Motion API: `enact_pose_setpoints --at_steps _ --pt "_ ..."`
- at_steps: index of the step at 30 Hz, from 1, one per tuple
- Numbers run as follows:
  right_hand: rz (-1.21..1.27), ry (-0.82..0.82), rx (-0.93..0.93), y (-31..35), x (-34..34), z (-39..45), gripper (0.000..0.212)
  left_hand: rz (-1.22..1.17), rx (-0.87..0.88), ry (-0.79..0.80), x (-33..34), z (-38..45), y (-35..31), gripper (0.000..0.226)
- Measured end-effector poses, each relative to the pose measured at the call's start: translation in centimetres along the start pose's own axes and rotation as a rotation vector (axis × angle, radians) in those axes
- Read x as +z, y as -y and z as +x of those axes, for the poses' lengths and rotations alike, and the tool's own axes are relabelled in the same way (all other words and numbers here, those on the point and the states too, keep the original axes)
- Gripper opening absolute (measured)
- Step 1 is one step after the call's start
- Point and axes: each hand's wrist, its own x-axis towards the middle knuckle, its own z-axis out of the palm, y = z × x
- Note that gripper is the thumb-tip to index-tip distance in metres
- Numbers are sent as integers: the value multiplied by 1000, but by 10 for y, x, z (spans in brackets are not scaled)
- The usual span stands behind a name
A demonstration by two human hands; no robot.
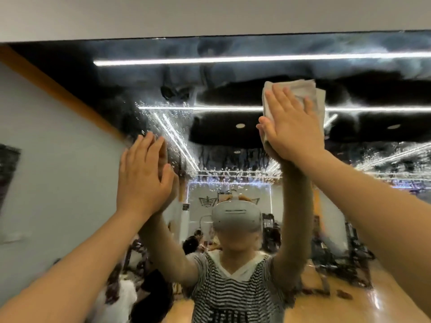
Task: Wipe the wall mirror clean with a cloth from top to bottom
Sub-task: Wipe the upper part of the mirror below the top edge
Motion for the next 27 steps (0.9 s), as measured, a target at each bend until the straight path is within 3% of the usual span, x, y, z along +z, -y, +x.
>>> enact_pose_setpoints --at_steps 11,20,27 --pt "39 33 -68 -7 -2 -4 82 53 5 -3 0 1 -3 61" --pt "26 203 -155 -16 -21 0 93 42 -13 52 -6 1 -6 63" --pt "-8 184 25 9 -14 1 75 -27 2 55 -5 1 0 62"
